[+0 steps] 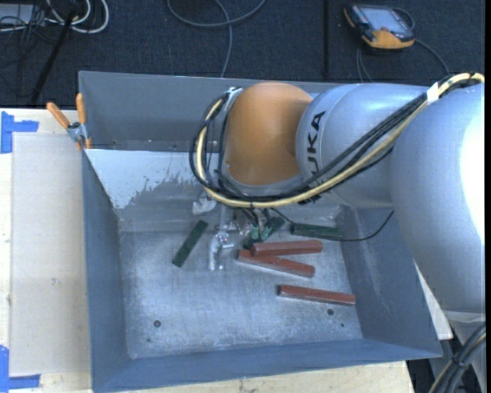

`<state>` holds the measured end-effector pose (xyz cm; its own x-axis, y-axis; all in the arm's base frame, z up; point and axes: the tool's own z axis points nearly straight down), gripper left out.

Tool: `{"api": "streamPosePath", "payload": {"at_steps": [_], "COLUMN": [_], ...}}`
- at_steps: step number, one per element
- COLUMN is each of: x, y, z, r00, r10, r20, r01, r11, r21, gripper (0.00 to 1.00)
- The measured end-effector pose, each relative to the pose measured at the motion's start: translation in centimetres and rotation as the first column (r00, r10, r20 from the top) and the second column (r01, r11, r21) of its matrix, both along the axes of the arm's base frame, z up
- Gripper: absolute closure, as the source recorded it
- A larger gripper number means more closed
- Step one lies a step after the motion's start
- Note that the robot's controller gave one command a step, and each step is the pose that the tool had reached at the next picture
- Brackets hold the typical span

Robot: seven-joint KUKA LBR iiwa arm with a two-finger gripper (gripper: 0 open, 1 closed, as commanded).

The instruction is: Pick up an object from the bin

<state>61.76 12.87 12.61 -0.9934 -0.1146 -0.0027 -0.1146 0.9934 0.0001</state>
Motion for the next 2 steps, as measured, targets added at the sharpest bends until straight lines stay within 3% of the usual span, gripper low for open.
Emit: {"api": "streamPosePath", "payload": {"at_steps": [1,2], "x": [0.0,0.3], "y": [0.6,2.0], "z": [-1.3,-0.4], "r00": [0.996,0.95], "r10": [0.089,0.313], "r20": [-0.006,0.0], "r01": [-0.089,-0.313], "r11": [0.996,0.95], "r21": [-0.001,0.0], "gripper": [0.0,0.0]}}
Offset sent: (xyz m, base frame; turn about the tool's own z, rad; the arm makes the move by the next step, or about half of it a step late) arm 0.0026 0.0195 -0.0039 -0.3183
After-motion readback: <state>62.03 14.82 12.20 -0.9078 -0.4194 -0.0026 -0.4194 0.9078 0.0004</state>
